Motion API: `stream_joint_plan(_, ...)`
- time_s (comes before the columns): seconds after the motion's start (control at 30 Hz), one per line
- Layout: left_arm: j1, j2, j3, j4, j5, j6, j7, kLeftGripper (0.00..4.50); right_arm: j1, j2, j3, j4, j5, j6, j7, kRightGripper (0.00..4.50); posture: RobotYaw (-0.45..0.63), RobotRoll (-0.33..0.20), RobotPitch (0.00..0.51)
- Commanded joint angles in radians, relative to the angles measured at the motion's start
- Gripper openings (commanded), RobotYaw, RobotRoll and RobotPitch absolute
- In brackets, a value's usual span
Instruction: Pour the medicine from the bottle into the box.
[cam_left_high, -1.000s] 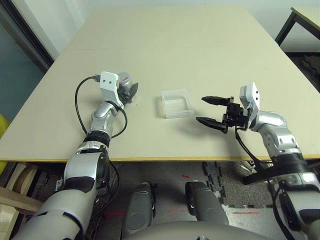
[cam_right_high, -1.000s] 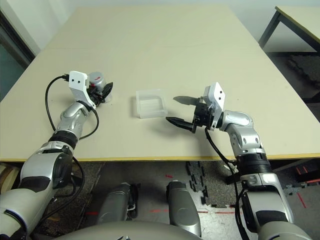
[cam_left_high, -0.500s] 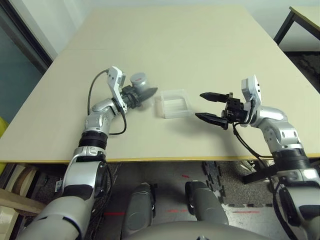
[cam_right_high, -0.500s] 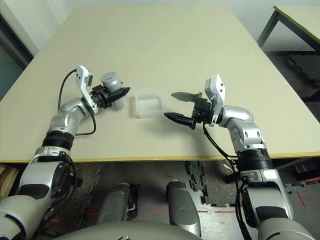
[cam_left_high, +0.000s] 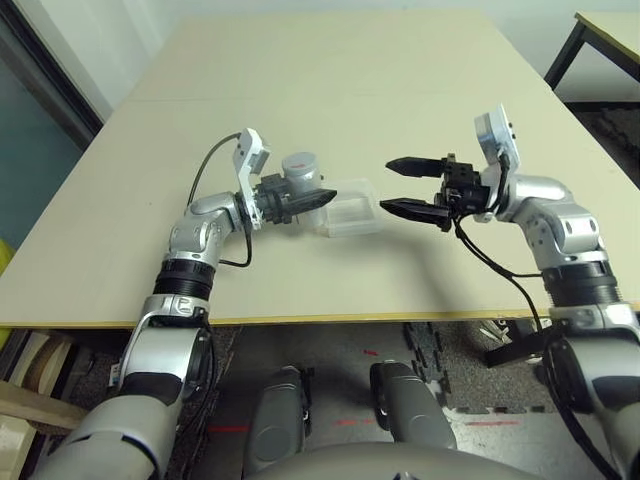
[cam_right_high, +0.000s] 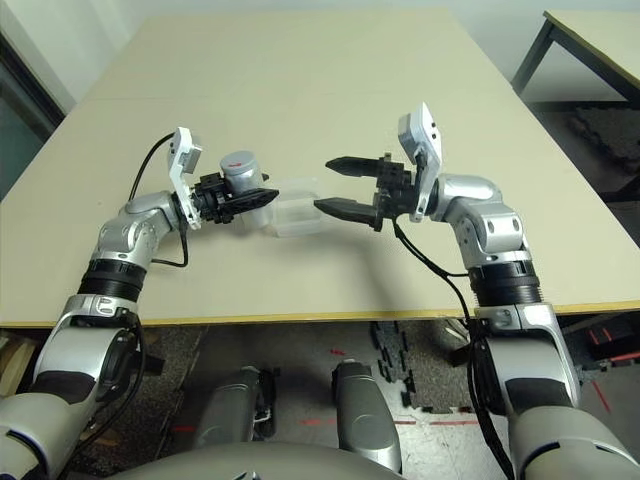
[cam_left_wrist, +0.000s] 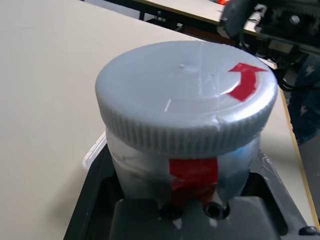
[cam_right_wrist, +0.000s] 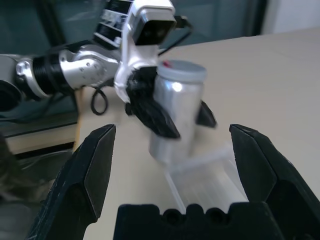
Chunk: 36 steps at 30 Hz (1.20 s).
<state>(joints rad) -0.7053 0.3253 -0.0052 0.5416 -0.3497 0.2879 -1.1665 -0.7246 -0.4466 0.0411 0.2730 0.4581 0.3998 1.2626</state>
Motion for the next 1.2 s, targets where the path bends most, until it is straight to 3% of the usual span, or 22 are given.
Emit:
stream_joint_plan(0.03, 0.000, -0.015, -0.053, -0.007, 0.029, -0.012, -0.024, 2.67, -0.060, 0.023, 0.026, 0.052, -0.020, 0.027, -0.017, 4.50, -0.24, 0.000, 0.075)
stream_joint_plan(0.37, -0.028, -0.035, -0.071, 0.031, 0.047, -0.053, -0.021, 2.67, -0.170, 0.101, 0.069, 0.189, -0.081, 0.015, -0.021, 4.50, -0.23, 0.000, 0.068)
stream_joint_plan(1.2, -0.036, -0.047, -0.078, 0.046, 0.066, -0.073, -0.018, 2.67, -0.261, 0.229, 0.065, 0.357, -0.139, -0.059, -0.058, 4.50, -0.22, 0.000, 0.076)
